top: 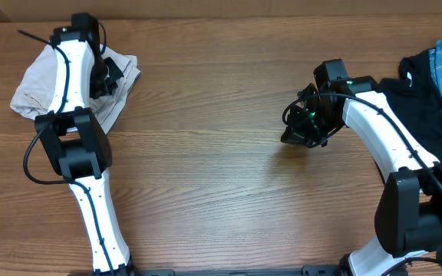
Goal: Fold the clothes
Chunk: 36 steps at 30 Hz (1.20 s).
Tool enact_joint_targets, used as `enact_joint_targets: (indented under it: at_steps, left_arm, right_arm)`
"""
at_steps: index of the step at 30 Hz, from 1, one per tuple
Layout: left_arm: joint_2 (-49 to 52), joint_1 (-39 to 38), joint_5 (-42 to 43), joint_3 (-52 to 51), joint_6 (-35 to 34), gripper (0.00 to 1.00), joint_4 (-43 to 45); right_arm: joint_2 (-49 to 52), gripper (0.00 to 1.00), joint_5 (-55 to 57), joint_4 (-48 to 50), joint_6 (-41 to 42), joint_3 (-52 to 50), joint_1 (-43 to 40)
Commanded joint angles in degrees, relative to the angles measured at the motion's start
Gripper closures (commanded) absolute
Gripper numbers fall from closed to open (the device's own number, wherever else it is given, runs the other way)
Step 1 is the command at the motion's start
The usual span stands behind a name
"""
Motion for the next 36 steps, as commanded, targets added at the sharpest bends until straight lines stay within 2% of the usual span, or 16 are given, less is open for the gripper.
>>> enact_joint_targets:
  at_steps: [1,12,16,19,21,30,33,36]
  left_arm:
    - [-1.0,0.2,1.7,-4.9,-0.7,0.96,3.7]
    - [0.0,0.1,6.4,-15.4,-8.3,0.96,30.5]
    - [2.3,0.0,6.1,-15.4,-7.7,0.96,37.0]
    - [2.7,-0.1,6.1,-15.4,-2.8,0.96,40.2]
    - [2.4,-0.2,5.9,-12.4,1.4,0.96,37.3]
    - [-2.1,-0.1,5.5,10.5,4.0,0.96,9.7]
    - [-4.1,0.0,0.4,18.1,3.7,0.96,-1.9]
    - [-5.0,0.0,-4.6,20.4,3.3,0.96,-10.3]
  right_arm:
    - [0.1,0.96,-0.7,0.3,0.0,0.4,0.0]
    - [0.1,0.96,-0.7,0.3,0.0,0.4,0.0]
    - [0.1,0.96,-0.7,0.0,0.0,0.4,0.0]
    - [0.1,0.96,-0.7,0.0,0.0,0.4,0.0]
    - [0.1,0.96,-0.7,-0.9,0.0,0.4,0.0]
    - [0.1,0.96,-1.0,-1.5,0.0,0.4,0.0]
    - [0.1,0.96,-1.2,-1.9,0.0,0.4,0.0]
    - [0.1,0.96,-1.7,-1.9,0.0,0.4,0.0]
